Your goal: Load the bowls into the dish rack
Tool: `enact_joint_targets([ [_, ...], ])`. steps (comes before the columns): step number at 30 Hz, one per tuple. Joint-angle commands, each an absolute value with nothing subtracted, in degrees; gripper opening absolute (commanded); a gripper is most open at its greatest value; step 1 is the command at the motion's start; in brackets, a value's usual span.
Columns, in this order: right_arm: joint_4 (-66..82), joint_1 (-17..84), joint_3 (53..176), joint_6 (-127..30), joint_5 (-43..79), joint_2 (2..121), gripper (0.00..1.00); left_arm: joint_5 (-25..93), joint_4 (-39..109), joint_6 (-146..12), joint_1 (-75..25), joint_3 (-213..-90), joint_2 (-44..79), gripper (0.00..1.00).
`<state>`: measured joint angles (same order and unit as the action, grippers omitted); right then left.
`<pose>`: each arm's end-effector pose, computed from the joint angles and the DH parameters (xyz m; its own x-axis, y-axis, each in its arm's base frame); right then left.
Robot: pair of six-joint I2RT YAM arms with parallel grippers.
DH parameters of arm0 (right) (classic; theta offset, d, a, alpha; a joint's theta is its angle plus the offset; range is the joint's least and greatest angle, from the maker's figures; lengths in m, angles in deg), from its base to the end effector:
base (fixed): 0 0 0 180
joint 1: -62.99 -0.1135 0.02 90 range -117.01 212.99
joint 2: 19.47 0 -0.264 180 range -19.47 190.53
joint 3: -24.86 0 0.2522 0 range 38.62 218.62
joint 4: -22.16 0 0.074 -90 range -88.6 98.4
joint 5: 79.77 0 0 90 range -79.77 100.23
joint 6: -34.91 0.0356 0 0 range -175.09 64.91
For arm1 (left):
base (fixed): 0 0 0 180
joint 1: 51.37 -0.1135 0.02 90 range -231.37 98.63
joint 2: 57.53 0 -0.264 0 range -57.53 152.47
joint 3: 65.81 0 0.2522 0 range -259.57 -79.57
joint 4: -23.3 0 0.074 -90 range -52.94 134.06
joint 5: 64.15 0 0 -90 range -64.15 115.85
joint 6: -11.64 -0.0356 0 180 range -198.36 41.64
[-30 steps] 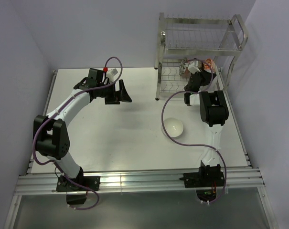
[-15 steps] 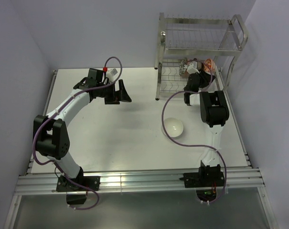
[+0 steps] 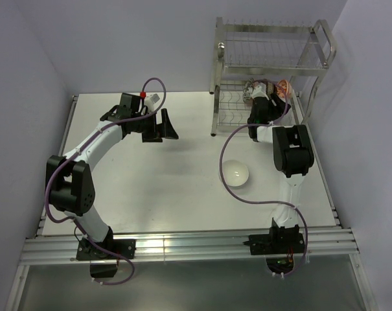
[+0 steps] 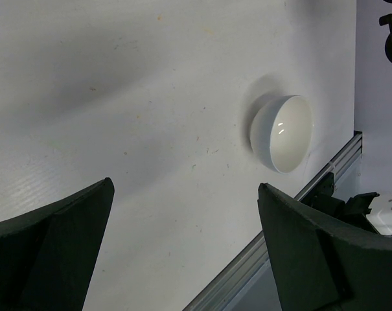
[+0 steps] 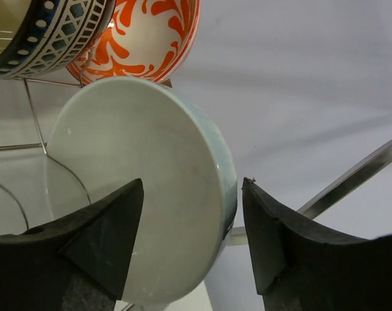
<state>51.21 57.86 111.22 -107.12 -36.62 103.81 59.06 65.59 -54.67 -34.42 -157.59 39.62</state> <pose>0.4644 0.0156 0.1692 -0.6031 -0.5955 -0.5307 0.2977 0.4492 -0.8424 0.3519 -0.1276 0.2751 -0.8873 -0.0810 -0.4541 0.2624 0.7210 -0.6413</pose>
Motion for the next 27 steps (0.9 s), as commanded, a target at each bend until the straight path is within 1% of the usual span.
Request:
enact_joint_targets([
  [1, 45.8, 57.1, 111.0, -101.6, -35.8, 99.0, 0.70, 60.1, 65.4, -55.2, -34.7, -158.4, 39.2, 0.99],
  [7, 40.2, 56.4, 110.4, -98.8, -34.6, 96.7, 0.74, 59.6, 65.5, -55.5, -34.7, -158.5, 38.9, 1.00],
  [19, 30.9, 55.7, 109.5, -92.1, -36.1, 90.9, 0.89, 59.2, 66.0, -55.9, -34.7, -157.8, 37.5, 0.99],
  [27, 25.6, 54.7, 103.5, -89.5, -33.7, 84.3, 0.90, 59.3, 65.2, -56.1, -34.7, -155.9, 35.8, 0.99],
])
